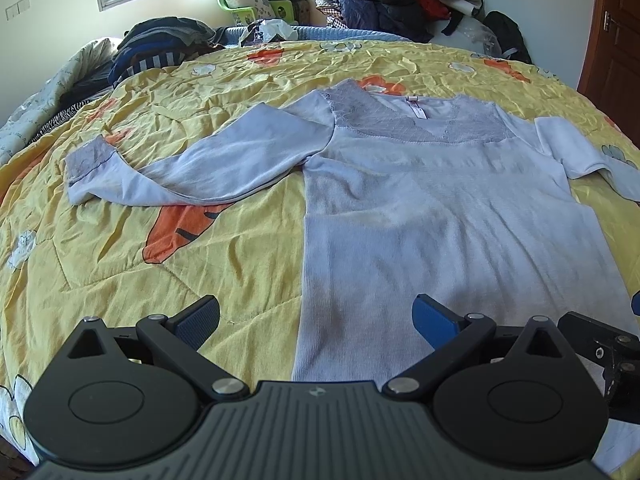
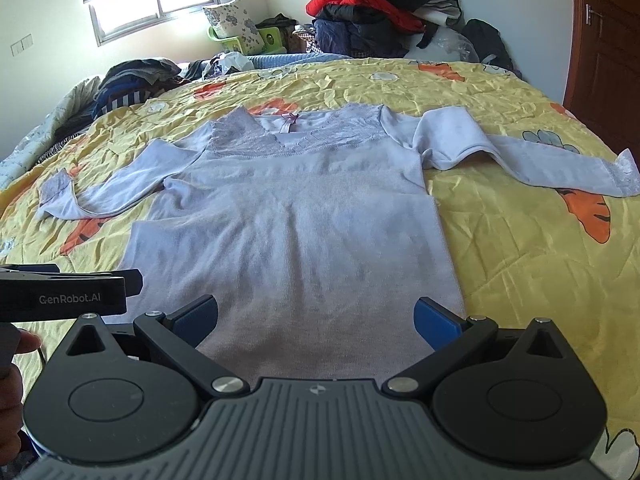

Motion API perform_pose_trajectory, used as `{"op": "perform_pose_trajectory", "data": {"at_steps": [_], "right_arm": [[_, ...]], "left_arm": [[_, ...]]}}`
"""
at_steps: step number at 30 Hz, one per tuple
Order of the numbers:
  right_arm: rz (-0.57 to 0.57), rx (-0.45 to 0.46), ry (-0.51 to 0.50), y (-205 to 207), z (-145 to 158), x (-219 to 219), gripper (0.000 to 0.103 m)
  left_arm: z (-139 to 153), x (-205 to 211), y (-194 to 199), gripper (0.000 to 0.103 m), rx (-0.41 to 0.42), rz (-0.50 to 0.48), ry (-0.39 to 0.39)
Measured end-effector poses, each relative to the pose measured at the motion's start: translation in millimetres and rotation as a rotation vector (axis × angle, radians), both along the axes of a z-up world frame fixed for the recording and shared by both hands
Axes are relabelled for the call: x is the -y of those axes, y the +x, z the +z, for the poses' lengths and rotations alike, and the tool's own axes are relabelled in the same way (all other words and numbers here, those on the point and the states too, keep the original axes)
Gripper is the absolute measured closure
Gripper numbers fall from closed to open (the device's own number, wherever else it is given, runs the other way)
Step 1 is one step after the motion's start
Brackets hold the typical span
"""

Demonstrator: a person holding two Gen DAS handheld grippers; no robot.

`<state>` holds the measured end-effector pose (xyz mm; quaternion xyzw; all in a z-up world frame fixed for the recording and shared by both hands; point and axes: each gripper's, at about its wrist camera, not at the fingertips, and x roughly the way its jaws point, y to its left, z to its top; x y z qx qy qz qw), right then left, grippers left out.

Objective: Fold small clothes

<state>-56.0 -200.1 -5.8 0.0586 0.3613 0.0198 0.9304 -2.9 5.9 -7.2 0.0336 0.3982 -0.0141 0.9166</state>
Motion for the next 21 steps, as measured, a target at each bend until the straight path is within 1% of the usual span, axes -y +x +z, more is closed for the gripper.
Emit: {"op": "perform_pose_trajectory", "data": {"at_steps": [7, 12, 16, 18, 21], "right_arm": [[0.001, 0.024, 0.028, 4.9, 2.5, 12.0, 0.000], [-0.064, 0.045, 0.020, 12.7, 5.7, 35.4, 0.000], [-0.107, 0.110, 0.024, 17.5, 5.9, 67.1, 0.000], [-0.124, 0.138, 0.065, 21.9, 4.6, 91.5, 0.000], [-0.193, 0.171, 0.154, 29.0, 2.2, 135.7, 0.000]], "left_arm": [[4.6, 7.0, 6.2, 0.000, 0.016, -0.022, 0.000], [9.8, 18.6, 17.6, 0.000, 0.032, -0.066, 0.002], [11.3, 29.7, 26.8, 0.000, 0.033, -0.096, -0.005], [10.9, 35.0, 30.1, 0.000, 0.032, -0.108, -0.008], [8.9, 40.6, 32.6, 0.000, 0.032, -0.120, -0.004]]}}
